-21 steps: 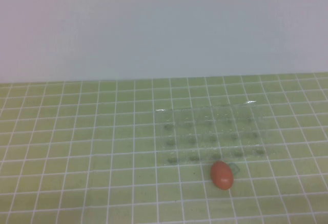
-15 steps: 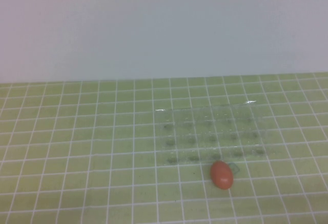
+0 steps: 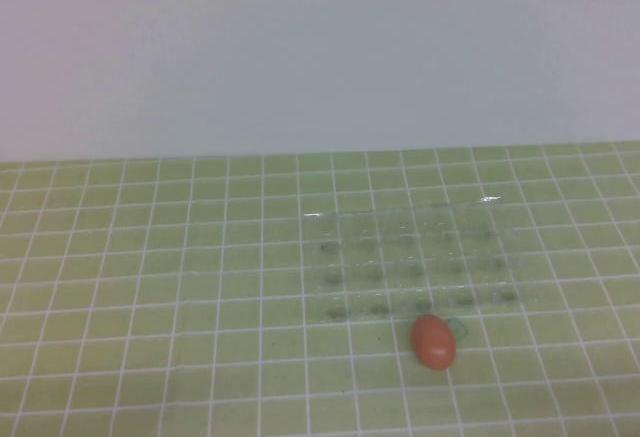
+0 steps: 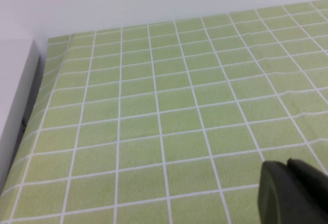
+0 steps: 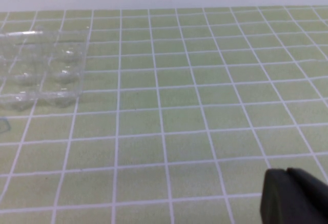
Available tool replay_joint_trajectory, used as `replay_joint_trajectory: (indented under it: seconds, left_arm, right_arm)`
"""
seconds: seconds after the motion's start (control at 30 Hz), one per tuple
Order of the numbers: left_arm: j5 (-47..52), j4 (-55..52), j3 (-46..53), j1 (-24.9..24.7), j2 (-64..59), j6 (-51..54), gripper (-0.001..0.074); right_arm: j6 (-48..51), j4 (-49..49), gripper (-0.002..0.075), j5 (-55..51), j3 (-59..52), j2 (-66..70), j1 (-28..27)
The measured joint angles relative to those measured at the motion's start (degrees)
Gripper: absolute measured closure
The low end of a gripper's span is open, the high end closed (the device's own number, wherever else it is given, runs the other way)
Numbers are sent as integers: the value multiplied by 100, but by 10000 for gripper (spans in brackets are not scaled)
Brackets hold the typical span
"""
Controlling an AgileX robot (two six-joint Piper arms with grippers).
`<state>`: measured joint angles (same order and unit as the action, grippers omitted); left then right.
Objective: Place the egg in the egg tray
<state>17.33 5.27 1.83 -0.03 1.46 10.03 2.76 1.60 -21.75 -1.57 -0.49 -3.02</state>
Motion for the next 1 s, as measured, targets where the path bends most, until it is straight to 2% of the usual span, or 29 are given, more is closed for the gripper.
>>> replay_joint_trajectory:
  seconds: [0.23, 0.37, 0.63, 0.83, 1.0]
  left_arm:
    - [0, 0, 0, 0, 0, 0, 735]
    - [0, 0, 0, 0, 0, 0, 735]
    - [0, 0, 0, 0, 0, 0, 735]
    - [0, 0, 0, 0, 0, 0, 735]
    - [0, 0, 0, 0, 0, 0, 735]
  right_arm:
    - [315, -28, 728, -191, 396, 0, 0]
    - [426, -160, 728, -215, 1167, 143, 0]
    - [454, -464, 728, -396, 2690, 1342, 12]
    - [454, -524, 728, -685, 3103, 2547, 520]
    - [104, -512, 728, -588, 3146, 3816, 1244]
